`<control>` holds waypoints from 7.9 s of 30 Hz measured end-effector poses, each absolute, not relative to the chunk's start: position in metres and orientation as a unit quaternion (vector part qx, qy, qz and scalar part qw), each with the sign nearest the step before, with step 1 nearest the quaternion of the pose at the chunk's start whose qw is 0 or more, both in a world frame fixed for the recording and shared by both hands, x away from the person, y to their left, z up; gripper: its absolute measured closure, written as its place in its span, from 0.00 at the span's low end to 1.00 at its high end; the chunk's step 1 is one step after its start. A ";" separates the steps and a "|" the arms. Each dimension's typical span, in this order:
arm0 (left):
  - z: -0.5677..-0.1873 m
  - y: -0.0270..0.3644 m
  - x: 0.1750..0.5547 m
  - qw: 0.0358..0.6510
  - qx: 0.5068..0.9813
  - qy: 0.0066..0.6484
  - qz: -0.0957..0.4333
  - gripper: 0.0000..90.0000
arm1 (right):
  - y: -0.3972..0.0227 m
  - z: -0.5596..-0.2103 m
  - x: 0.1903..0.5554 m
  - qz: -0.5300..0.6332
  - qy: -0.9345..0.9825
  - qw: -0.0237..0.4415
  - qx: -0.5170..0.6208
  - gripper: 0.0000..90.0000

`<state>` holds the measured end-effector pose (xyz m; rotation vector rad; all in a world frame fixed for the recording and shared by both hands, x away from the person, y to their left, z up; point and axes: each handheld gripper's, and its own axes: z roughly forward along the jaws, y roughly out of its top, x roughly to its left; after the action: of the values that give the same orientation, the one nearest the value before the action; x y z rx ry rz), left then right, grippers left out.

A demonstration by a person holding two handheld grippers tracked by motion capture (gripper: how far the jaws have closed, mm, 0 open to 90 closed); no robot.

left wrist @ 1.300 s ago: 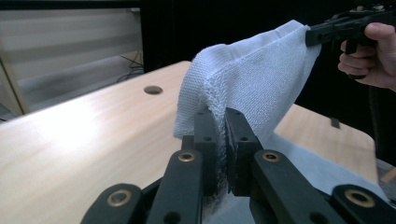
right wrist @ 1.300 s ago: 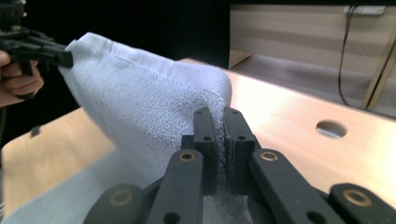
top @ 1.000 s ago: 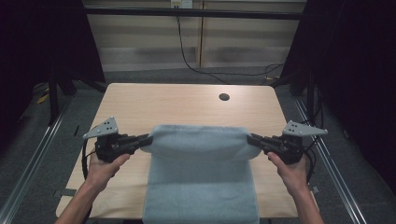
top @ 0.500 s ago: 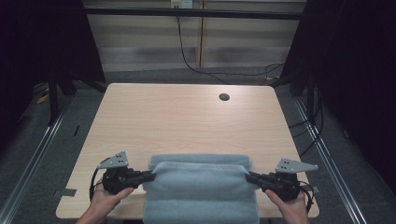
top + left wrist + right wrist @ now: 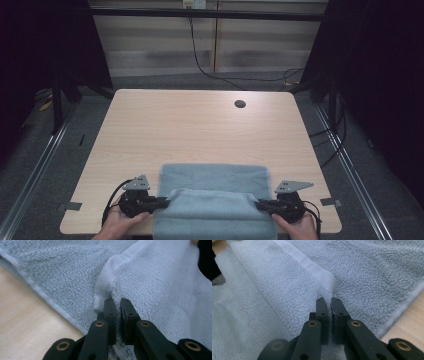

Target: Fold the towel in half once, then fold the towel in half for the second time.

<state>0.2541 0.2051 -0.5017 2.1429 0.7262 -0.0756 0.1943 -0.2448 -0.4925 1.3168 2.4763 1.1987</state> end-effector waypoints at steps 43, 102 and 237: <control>-0.506 0.212 0.417 0.412 0.817 0.399 0.060 0.94 | -0.219 -0.504 0.375 0.408 0.785 0.072 0.461 0.96; -0.394 0.245 0.270 0.557 0.776 0.284 0.086 0.95 | -0.234 -0.365 0.229 0.518 0.768 0.157 0.343 0.96; -0.500 0.218 0.293 0.415 0.853 0.313 0.040 0.64 | -0.190 -0.496 0.223 0.400 0.845 -0.002 0.354 0.59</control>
<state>0.2931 0.2181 -0.5000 2.1443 0.7875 0.1014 0.2233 -0.1895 -0.4965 1.1125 2.6587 1.2586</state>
